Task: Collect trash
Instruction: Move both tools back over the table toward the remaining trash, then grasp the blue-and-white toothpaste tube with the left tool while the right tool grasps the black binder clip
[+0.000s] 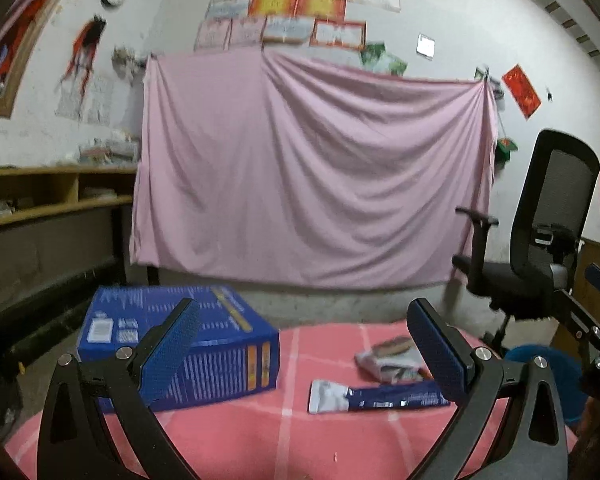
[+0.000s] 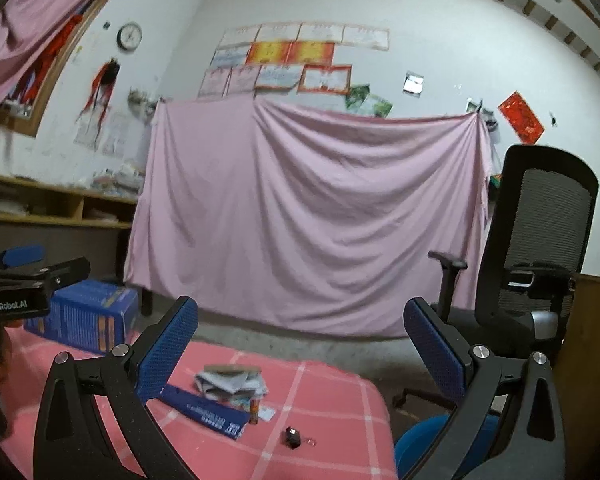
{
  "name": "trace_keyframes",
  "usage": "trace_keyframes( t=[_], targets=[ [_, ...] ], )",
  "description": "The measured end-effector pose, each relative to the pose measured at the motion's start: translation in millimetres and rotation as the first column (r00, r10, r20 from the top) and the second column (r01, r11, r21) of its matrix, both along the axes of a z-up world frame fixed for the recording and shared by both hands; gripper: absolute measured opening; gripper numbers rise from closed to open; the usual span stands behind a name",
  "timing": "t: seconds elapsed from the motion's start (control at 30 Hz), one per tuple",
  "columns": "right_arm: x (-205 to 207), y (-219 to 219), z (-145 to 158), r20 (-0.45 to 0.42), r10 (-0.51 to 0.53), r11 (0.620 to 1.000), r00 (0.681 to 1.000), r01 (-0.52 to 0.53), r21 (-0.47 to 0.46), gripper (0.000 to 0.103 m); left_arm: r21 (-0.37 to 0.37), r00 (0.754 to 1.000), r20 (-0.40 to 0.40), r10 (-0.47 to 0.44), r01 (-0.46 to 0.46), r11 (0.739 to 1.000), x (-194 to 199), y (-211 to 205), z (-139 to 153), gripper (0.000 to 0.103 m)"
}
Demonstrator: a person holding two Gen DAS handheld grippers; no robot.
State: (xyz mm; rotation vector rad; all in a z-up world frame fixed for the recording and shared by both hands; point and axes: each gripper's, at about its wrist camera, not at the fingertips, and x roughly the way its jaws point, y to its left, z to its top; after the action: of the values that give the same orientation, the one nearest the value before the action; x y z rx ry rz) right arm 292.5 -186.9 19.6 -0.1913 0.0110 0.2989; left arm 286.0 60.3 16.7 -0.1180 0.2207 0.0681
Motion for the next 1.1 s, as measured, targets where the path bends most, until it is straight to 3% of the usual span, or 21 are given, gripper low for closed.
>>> trace_keyframes(
  t=[0.17, 0.33, 0.53, 0.6, 0.77, 0.93, 1.03, 1.1],
  targets=[
    [17, 4, -7, -0.113, -0.011, 1.0, 0.994, 0.009, -0.018, 0.103, -0.027, 0.988, -0.153, -0.036, 0.032, 0.999, 23, 2, -12, 0.101],
    [42, -2, -19, -0.272, -0.057, 0.998, 0.961, 0.054, -0.017, 0.103, -0.105, 0.946, -0.308, -0.1, 0.07, 0.992, 47, 0, -30, 0.101],
    [75, -10, -41, -0.512, -0.052, 0.998, 0.857, 0.065, 0.008, 0.1, -0.122, 0.909, -0.4, -0.117, 0.074, 0.99, 64, -7, -42, 0.1],
    [84, -6, -51, -0.571, -0.05, 0.998, 0.82, 0.058, -0.005, 0.09, -0.127, 0.901, -0.419, -0.114, 0.066, 0.99, 70, -7, -44, 0.1],
    [97, 3, -66, -0.644, -0.086, 0.996, 0.76, 0.066, -0.054, 0.081, -0.18, 0.877, -0.464, -0.124, 0.044, 0.983, 88, -6, -52, 0.098],
    [110, -5, -77, -0.711, -0.095, 0.995, 0.697, 0.091, -0.044, 0.069, -0.217, 0.831, -0.532, -0.161, 0.05, 0.975, 106, -11, -61, 0.079],
    [117, -12, -82, -0.745, -0.091, 0.994, 0.661, 0.108, -0.026, 0.064, -0.234, 0.81, -0.565, -0.154, 0.021, 0.972, 119, -11, -68, 0.076],
    [120, -14, -85, -0.763, -0.084, 0.994, 0.641, 0.111, -0.016, 0.06, -0.225, 0.812, -0.567, -0.14, 0.011, 0.974, 122, -14, -67, 0.076]
  ],
)
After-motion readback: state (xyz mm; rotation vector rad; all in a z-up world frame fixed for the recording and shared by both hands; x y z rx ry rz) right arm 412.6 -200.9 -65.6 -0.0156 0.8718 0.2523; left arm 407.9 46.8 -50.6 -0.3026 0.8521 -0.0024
